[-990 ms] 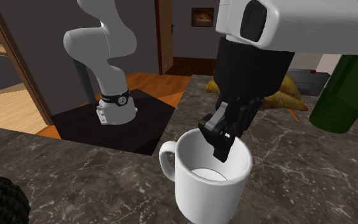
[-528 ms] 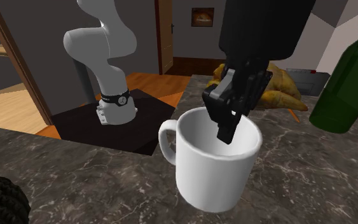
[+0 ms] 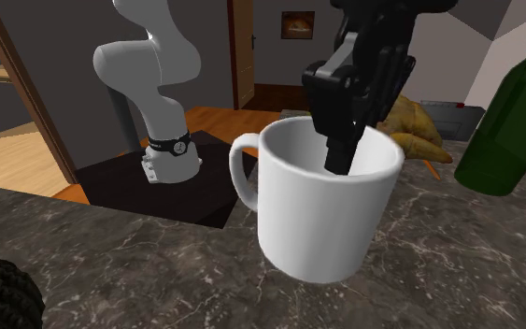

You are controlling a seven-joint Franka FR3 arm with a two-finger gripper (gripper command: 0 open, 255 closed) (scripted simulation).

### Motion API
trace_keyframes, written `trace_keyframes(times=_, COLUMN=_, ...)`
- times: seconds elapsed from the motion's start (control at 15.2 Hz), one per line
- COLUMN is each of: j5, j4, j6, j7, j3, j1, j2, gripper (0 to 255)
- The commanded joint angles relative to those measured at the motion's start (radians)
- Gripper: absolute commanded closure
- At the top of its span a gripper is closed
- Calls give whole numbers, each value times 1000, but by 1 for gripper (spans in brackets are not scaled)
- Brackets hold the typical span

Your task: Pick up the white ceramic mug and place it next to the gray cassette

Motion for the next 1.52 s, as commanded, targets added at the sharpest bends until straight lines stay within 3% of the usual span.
trace_keyframes(times=0.0, j5=0, j4=22, j6=-26, j7=-3, j3=-1, j1=-1, j2=-4, gripper=255)
trace_keyframes(times=0.86, j5=1, j4=189, j6=-196, j7=-5, j3=-1, j1=-1, j2=-7, gripper=255)
trace_keyframes(times=1.45, j5=9, j4=67, j6=-174, j7=193, j3=92, j1=105, j2=-105, gripper=255)
